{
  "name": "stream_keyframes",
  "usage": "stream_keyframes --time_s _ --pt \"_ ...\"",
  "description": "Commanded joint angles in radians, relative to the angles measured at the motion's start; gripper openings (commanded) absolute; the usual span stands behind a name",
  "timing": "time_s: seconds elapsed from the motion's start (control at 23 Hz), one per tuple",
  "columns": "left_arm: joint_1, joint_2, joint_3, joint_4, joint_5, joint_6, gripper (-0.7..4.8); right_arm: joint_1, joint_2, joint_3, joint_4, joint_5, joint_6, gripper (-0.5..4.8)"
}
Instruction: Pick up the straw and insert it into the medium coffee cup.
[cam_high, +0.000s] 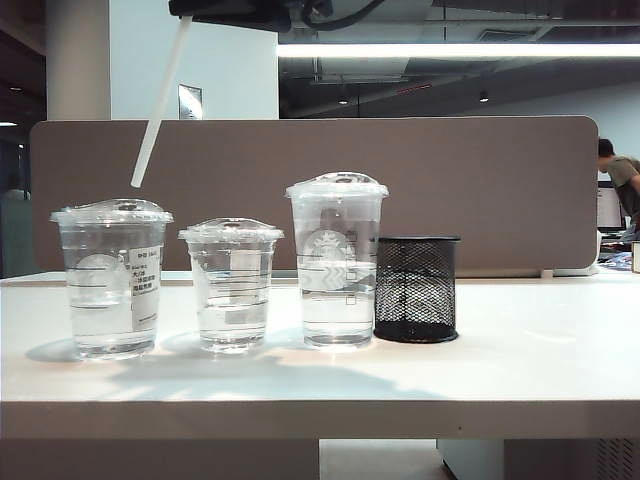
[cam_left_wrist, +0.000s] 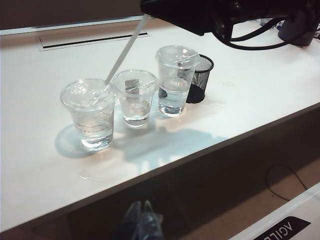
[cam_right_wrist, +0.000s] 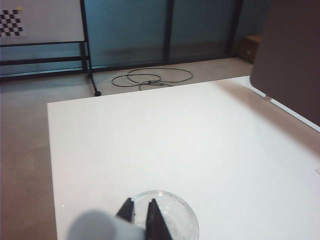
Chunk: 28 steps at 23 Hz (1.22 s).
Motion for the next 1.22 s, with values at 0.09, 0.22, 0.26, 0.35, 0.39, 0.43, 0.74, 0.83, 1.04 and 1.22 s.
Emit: stream_keyframes --time_s 0.09,0.22,0.26,0.35,0.39,0.43,0.74,0.83,1.04,1.22 --pt "0.000 0.002 0.003 0.013 0.004 0.000 -0.05 0.002 0.005 0.006 0.017 0.006 -0.002 0.44" --pt "0.000 0.002 0.003 0.013 0.005 0.000 -0.05 0.002 0.007 0.006 0.014 0.006 -0.002 0.44" --pt "0.000 0.002 0.003 0.013 0.005 0.000 -0.05 0.003 0.010 0.006 0.014 0.006 -0.002 0.44" --pt "0.000 0.002 0.003 0.013 0.004 0.000 -0.05 0.005 0.019 0.006 0.016 0.006 -0.002 0.44" --pt "0.000 0.002 0.003 0.013 0.005 0.000 -0.05 0.005 0.020 0.006 0.013 0.006 -0.002 0.44" --pt "0.000 0.002 0.003 0.013 0.004 0.001 -0.05 0.010 0.029 0.006 0.013 0.006 -0.002 0.44" --pt "0.000 0.002 0.003 0.013 0.004 0.001 -0.05 0.028 0.056 0.006 0.010 0.006 -0.002 0.44" --pt "0.000 0.002 0.003 0.013 0.004 0.001 -0.05 0.029 0.079 0.006 0.020 0.006 -0.002 0.45" --pt "0.000 0.002 0.003 0.013 0.004 0.001 -0.05 0.033 0.146 0.021 0.092 0.007 -0.002 3.26" --pt "-0.001 0.002 0.003 0.013 0.004 0.002 -0.05 0.034 0.162 0.041 0.115 0.012 -0.002 3.93"
